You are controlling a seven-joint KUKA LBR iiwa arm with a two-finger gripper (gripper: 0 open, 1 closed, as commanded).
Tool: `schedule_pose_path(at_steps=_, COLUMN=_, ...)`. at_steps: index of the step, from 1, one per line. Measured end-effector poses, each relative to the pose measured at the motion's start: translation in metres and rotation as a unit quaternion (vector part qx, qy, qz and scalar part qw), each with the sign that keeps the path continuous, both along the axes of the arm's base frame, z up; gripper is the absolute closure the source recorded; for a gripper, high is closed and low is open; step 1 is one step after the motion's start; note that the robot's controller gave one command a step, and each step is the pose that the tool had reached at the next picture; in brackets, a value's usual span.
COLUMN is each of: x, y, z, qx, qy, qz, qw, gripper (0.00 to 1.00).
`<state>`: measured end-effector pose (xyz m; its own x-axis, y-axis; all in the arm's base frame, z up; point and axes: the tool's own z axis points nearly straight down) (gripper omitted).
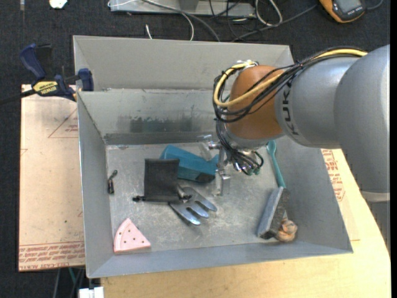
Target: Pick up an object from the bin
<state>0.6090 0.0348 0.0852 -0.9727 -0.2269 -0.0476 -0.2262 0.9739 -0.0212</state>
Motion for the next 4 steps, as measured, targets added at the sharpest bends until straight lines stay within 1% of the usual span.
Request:
schedule_pose_path(at_steps=1, x=-0.001, y=0.012, z=-0.004, qx=0.002, qy=-0.0052, qz=-0.008, qw=1.0, gripper=0.0)
schedule_pose_path(at_steps=2, x=0.004, y=0.017, z=-0.005, qx=0.001, qy=-0.009, qz=0.001, qw=1.0, gripper=0.0)
schedule_pose_path(at_steps=3, x=0.006, y=0.016, z=0.003, qx=0.002, qy=-0.0114, qz=0.0, qw=0.9999, gripper=0.0)
schedule_pose_path(at_steps=4, x=-0.005, y=0.045, z=-0.001, qx=-0.001, qy=-0.01, qz=0.04, qw=0.9992, gripper=0.0)
